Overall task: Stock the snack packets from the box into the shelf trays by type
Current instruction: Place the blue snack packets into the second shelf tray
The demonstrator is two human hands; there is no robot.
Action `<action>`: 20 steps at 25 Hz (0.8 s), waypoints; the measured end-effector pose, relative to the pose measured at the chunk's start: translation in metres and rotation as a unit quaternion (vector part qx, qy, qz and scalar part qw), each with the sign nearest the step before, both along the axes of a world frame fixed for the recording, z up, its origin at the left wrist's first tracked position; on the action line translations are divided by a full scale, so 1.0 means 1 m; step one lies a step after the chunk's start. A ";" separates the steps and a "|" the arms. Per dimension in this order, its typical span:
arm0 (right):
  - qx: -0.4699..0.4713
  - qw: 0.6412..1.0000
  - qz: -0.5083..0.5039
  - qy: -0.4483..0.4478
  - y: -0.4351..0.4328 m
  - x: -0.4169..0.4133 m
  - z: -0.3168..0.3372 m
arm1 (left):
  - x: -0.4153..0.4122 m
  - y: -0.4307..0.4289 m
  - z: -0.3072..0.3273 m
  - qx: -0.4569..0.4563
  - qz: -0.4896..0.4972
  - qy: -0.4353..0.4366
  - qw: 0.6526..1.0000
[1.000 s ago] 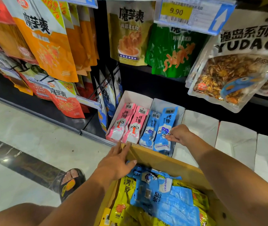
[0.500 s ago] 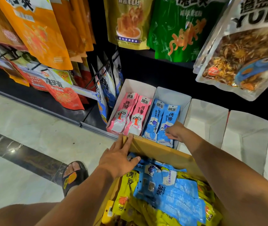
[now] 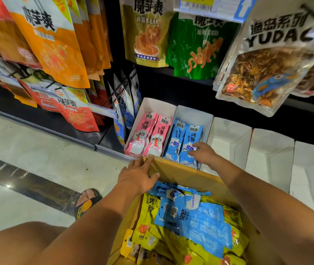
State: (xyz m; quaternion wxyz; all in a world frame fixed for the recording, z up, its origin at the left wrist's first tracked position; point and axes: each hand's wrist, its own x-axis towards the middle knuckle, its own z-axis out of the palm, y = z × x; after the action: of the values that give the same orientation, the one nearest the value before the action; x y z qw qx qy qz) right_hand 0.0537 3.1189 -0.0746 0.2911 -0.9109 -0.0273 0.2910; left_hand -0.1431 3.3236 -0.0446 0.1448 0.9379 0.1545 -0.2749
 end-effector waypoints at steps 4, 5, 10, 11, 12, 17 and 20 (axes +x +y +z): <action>-0.024 0.988 0.108 -0.111 -0.026 -0.038 0.038 | -0.015 -0.007 0.009 0.003 -0.046 -0.022 0.999; -0.031 0.982 0.129 -0.131 -0.035 -0.049 0.047 | -0.023 -0.012 0.011 0.006 -0.063 -0.032 0.997; -0.032 0.970 0.163 -0.176 -0.078 -0.104 0.068 | -0.075 -0.028 0.011 0.059 -0.151 -0.067 0.985; -0.026 0.970 0.158 -0.181 -0.085 -0.115 0.069 | -0.085 -0.026 0.010 0.074 -0.163 -0.071 0.981; -0.018 0.971 0.149 -0.185 -0.091 -0.126 0.066 | -0.096 -0.023 0.008 0.084 -0.168 -0.077 0.979; -0.050 0.975 0.146 -0.158 -0.118 -0.180 0.016 | -0.155 -0.011 -0.018 0.077 -0.136 -0.086 0.984; -0.109 0.972 0.194 -0.071 -0.128 -0.198 -0.025 | -0.165 -0.007 -0.032 0.066 -0.141 -0.087 0.984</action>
State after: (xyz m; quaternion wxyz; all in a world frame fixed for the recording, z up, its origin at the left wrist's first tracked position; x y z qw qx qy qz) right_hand -0.1446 2.9912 -0.0998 0.1258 -0.9329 -0.1922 0.2772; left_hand -0.3080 3.3167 -0.0763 0.0556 0.9782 0.0247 -0.1988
